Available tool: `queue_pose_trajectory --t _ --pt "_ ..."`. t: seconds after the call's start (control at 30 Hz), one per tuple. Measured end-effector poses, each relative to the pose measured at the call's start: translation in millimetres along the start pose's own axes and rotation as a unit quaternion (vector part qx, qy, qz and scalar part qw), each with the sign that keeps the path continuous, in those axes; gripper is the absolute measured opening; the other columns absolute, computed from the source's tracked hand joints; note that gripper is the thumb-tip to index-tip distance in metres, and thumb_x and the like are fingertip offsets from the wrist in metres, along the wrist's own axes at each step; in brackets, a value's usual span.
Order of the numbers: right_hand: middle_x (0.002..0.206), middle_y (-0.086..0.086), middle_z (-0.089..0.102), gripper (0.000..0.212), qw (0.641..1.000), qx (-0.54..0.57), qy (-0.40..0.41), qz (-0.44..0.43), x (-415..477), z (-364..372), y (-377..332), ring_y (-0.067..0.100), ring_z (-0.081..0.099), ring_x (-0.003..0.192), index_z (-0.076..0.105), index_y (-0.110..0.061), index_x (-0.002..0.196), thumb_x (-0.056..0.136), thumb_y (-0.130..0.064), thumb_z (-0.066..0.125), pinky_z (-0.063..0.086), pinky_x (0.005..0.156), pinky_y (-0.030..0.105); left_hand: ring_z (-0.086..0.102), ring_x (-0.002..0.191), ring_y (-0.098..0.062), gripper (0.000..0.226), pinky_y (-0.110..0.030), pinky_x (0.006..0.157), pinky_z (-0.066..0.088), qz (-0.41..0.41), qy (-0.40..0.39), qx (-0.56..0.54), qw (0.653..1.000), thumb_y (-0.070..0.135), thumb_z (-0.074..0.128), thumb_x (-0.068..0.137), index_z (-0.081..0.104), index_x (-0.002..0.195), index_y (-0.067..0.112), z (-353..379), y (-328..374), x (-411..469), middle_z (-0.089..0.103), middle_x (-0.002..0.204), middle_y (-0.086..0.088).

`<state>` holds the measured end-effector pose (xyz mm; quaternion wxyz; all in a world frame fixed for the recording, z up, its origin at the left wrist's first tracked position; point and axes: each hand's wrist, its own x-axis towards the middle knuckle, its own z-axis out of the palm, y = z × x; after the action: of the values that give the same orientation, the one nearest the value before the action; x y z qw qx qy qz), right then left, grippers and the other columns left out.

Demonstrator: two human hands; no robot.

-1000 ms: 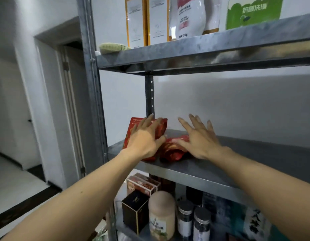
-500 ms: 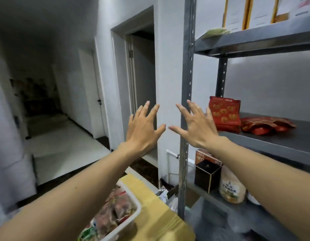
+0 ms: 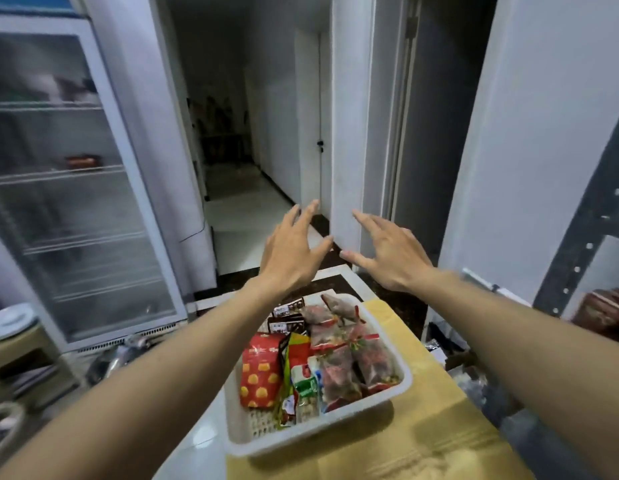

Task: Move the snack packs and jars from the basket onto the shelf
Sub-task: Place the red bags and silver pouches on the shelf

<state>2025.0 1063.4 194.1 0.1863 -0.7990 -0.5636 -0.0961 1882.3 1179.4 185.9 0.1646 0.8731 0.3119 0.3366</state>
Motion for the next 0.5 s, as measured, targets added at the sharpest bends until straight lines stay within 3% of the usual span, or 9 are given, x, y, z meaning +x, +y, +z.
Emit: queue_pose_trajectory --t 0.27,0.5 --pt "0.152 0.004 0.039 0.068 0.982 0.108 -0.150 -0.032 61.5 127.4 -26.8 0.026 0.037 0.139 0.026 -0.030 0.151 0.093 -0.052 0.054 0.036 0.110 0.044 0.034 0.139 -0.021 0.067 -0.039 0.110 0.032 -0.140 -0.039 0.002 0.989 0.042 0.056 0.092 0.023 0.151 0.034 25.2 -118.2 -12.3 0.035 0.152 -0.002" --pt "0.136 0.005 0.058 0.046 0.958 0.087 -0.274 -0.002 103.9 234.9 -37.1 0.030 0.055 0.121 0.048 -0.033 0.137 0.093 -0.039 0.058 0.045 0.101 0.042 0.043 0.132 -0.030 0.073 -0.035 0.105 0.036 -0.259 -0.159 -0.016 0.953 0.035 0.065 0.087 0.028 0.149 0.028 65.3 -224.4 -26.5 0.045 0.144 -0.014"
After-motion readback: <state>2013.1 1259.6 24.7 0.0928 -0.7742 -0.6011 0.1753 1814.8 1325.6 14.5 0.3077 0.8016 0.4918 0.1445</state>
